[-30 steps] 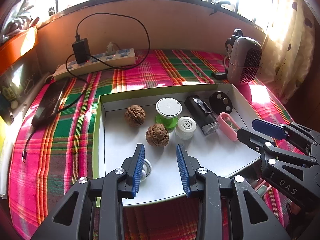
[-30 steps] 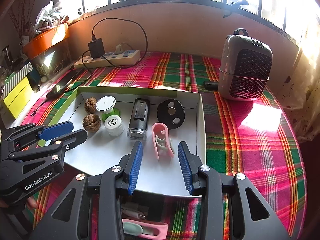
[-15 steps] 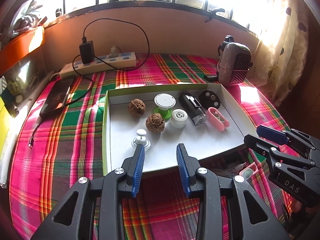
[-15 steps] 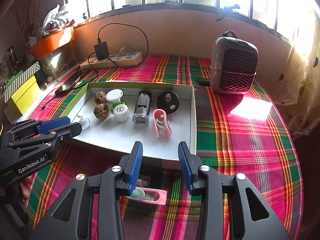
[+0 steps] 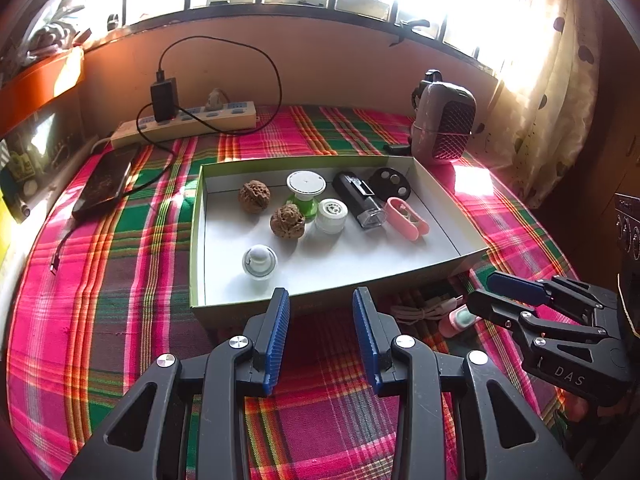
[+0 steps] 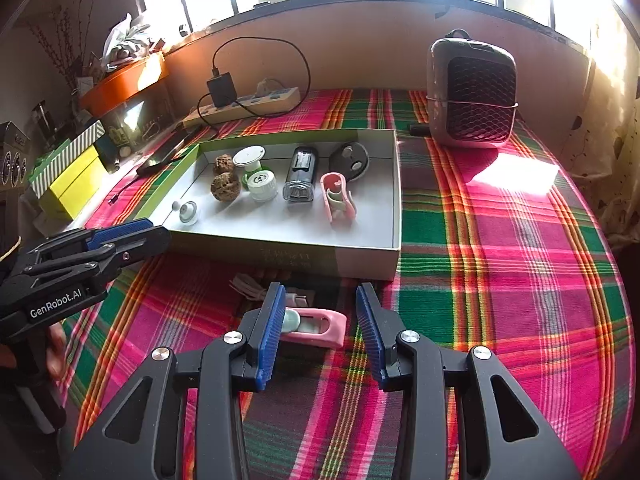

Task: Organize objects
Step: 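Move both grippers back out of the box toward the cable and pink-teal clip, then grasp the pink-and-teal clip with the right gripper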

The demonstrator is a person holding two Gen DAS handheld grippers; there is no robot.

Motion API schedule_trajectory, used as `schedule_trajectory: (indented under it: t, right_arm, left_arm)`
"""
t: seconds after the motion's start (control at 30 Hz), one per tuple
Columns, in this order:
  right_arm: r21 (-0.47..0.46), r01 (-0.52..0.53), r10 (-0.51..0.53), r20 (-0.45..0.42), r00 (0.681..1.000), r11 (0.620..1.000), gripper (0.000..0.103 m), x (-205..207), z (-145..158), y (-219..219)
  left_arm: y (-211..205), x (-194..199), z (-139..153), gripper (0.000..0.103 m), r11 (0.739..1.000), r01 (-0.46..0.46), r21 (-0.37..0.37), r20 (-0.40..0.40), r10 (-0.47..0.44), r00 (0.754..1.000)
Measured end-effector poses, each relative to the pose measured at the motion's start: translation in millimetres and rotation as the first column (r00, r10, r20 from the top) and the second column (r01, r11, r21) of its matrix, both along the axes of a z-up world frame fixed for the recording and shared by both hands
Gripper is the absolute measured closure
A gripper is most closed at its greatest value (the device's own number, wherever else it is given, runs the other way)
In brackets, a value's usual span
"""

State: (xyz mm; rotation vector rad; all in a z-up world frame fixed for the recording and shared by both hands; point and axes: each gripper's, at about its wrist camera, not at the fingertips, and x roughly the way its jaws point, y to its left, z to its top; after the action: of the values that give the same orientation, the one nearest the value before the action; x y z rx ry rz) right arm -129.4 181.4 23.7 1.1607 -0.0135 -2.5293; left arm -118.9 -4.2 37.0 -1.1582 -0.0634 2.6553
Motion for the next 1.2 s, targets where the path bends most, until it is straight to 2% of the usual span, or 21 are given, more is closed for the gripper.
schedule_trajectory:
  t: [0.1,0.3,0.4,0.53,0.83,1.2]
  right_arm:
    - [-0.017,-0.030,0.031,0.020,0.999,0.999,0.065,3,-4,-3]
    - [0.010,-0.085,0.085,0.026,0.996,0.996,0.065,12,-6,-11]
    - [0.028,-0.068,0.067,0.007,0.998,0.997,0.065,11,-4,-9]
    - [0.003,-0.093,0.092,0.030,0.995,0.996,0.063,3,-8,-9]
    - [-0.007,-0.211,0.211,0.063,0.976,0.977,0.063,12,-13,-22]
    - [0.069,-0.262,0.258,0.065,0.964,0.963,0.063,0,-19,-47]
  left_arm:
    - [1,2,-3,0.072,1.000,0.009,0.004,0.007,-0.009,1.000]
    - [1,4,-5,0.072,1.000,0.021,0.014,0.014,-0.021,1.000]
    - [1,4,-6,0.072,0.999,0.027,0.020,0.018,-0.028,0.999]
    - [1,4,-8,0.072,0.999,0.032,0.024,0.027,-0.033,0.999]
    - [0,3,-12,0.072,0.999,0.039,0.028,0.043,-0.041,0.998]
    - [-1,2,-15,0.072,0.999,0.036,0.031,0.051,-0.038,0.998]
